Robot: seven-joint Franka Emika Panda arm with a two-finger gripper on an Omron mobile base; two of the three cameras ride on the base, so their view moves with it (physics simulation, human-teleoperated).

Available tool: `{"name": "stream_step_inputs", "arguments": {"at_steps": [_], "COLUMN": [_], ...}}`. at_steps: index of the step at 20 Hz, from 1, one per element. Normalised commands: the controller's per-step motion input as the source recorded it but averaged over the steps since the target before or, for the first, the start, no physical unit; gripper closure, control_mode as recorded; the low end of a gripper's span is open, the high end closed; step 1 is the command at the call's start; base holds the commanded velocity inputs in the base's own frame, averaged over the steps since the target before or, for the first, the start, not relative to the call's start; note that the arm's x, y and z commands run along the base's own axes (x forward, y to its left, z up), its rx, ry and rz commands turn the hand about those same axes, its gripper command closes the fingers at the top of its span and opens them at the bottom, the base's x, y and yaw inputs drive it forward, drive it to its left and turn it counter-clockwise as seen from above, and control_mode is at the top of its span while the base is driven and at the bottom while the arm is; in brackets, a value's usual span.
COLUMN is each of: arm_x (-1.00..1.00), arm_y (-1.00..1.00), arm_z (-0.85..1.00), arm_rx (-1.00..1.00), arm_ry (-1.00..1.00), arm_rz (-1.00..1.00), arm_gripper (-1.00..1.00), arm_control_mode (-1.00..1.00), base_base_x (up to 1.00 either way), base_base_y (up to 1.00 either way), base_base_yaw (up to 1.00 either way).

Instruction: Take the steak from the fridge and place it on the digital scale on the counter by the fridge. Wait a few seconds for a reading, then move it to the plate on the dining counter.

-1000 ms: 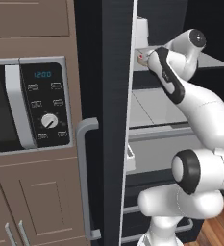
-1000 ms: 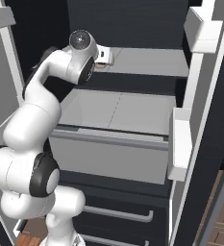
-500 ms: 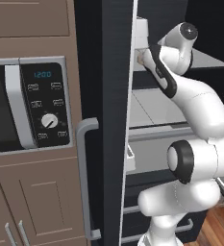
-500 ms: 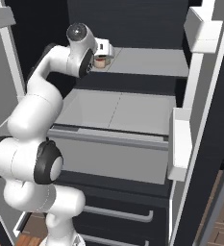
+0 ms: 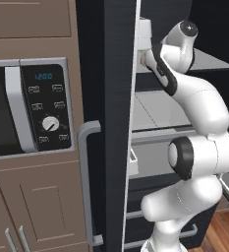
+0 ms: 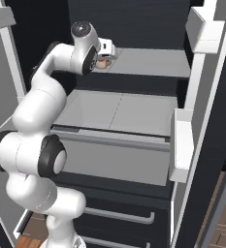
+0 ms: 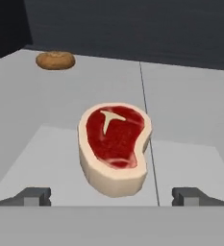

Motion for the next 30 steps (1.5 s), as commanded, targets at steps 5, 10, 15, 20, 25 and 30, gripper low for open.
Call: {"name": "stream_step_inputs", "arguments": {"at_steps": [5,10,15,20,25,30], "arm_x": [0.12,0.05,0.00,0.03,0.01,0.06], "arm_y": [0.01,0.00,0.00,0.00,0.00,0.01], "arm_z": [0.00,-0.05,-0.32,-0.11,0.02,0.02], "arm_rx": [-0.09,-0.01,0.12,0.06,0.00,-0.04], "arm_ry": [0.25,0.07,-0.19,-0.10,0.00,0.03], "arm_rz": [0.00,0.00,0.00,0.00,0.00,0.00], "arm_gripper": [-1.00,-1.00,-1.00,-1.00,-1.00,-1.00], "arm_control_mode": [-1.00,-1.00,-1.00,-1.00,-1.00,-1.00], "base_base_x": [0.00,0.00,0.00,0.00,0.00,0.00], "base_base_y": [0.00,0.00,0.00,0.00,0.00,0.00], "base_base_yaw": [0.00,0.00,0.00,0.00,0.00,0.00]}}
